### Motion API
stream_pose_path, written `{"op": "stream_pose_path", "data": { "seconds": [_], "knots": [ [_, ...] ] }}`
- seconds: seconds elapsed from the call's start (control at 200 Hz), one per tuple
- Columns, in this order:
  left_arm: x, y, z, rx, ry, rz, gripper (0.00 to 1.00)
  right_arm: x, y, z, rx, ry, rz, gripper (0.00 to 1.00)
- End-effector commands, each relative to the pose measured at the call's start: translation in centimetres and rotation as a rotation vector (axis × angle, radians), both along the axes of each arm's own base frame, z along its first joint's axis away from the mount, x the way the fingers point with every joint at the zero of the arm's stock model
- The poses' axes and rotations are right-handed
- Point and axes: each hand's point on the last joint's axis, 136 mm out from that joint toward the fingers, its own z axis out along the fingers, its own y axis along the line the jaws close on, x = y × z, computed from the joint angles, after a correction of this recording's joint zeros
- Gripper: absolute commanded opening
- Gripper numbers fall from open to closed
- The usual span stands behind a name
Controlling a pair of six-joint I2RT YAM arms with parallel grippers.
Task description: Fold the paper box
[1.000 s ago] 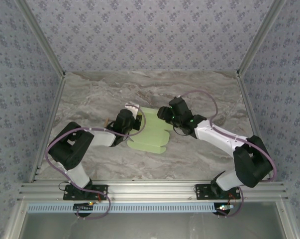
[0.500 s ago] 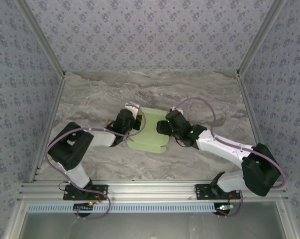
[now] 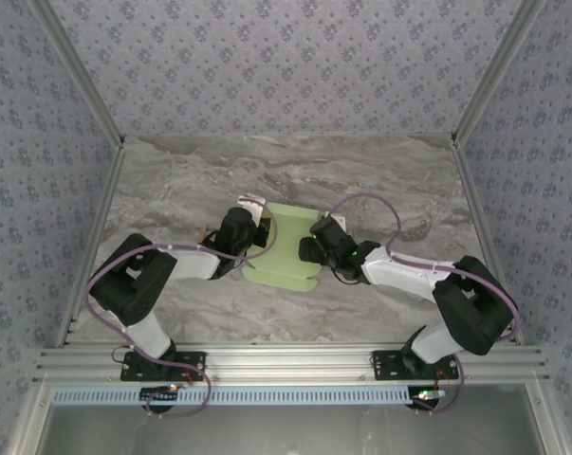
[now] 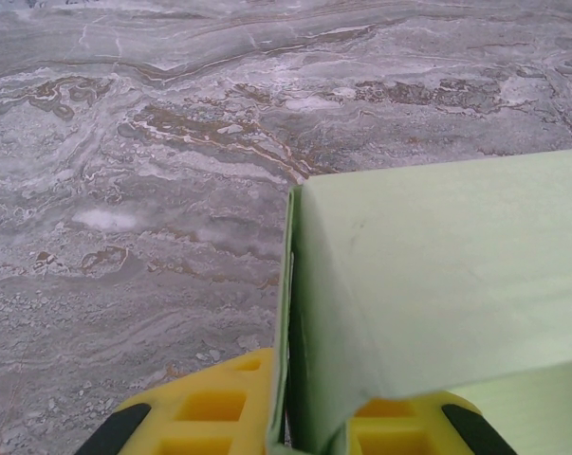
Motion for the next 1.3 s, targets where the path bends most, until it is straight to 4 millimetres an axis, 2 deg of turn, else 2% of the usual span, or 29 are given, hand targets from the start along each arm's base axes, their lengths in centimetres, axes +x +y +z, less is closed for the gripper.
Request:
{"op": "stream_pose_path", "data": {
  "seconds": [0.0, 0.13, 0.35, 0.55, 0.979, 1.294],
  "knots": [
    [-0.1, -0.1, 1.7, -0.020, -0.041, 0.002, 0.15, 0.7, -0.6, -0.6, 0.011, -0.010, -0.064, 0.81],
    [-0.1, -0.1, 1.6, -0.019, -0.039, 0.001, 0.15, 0.9, -0.9, -1.2, 0.024, -0.008, -0.086, 0.82],
    [-0.1, -0.1, 1.5, -0.022, -0.039, 0.001, 0.15, 1.7, -0.2, -1.2, 0.068, -0.028, -0.079, 0.82],
    [-0.1, 0.0, 1.5, -0.020, -0.039, 0.001, 0.15, 2.4, 0.4, -0.2, 0.110, -0.069, -0.064, 0.80],
    [-0.1, -0.2, 1.3, -0.021, -0.035, -0.003, 0.15, 1.9, 2.2, 2.0, 0.170, -0.153, 0.024, 0.69],
    [-0.1, -0.2, 1.5, -0.025, -0.037, -0.002, 0.15, 1.6, 3.4, 1.8, 0.172, -0.160, 0.085, 0.57]
  ]
}}
